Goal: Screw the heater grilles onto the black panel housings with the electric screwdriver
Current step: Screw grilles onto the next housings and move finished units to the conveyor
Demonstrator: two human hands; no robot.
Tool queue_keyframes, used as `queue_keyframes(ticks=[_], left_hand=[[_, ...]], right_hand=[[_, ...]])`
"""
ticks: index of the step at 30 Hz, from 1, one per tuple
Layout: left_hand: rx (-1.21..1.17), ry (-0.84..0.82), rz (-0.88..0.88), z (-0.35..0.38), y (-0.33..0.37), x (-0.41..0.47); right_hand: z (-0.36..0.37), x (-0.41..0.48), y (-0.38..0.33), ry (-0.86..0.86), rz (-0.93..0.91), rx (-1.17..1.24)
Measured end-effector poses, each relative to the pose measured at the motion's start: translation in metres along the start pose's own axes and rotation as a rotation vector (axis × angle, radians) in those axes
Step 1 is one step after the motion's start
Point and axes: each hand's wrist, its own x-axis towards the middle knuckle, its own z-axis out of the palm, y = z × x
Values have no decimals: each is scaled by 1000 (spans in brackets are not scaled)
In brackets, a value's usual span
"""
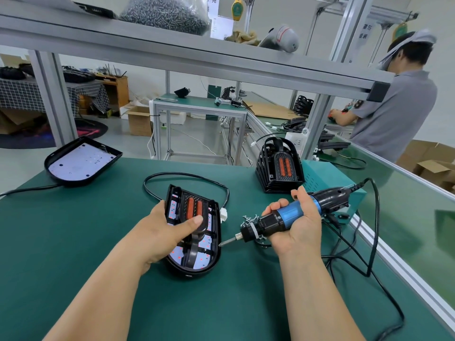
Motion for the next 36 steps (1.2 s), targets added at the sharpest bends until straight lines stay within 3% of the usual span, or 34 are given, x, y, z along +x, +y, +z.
queue_keyframes(ticks=[9,17,21,23,25,29,36], left_hand=[[90,150,-52,-8,-4,3],[-139,38,-188,-12,-8,11],[-303,287,-150,-23,-20,27],[-209,430,-98,-29,-34,39],[-149,472,-90,-32,-41,49],[-236,370,-73,-31,-28,65],[-171,-125,-48,-26,-2,66]], right_hand=[[-1,1,2,14,47,-40],[-3,2,2,40,71,-70],[-4,3,2,62,97,-106],[-5,5,2,73,109,-147],[-5,7,2,76,114,-181],[-6,8,3,87,151,-212],[-4,7,7,85,178,-280]])
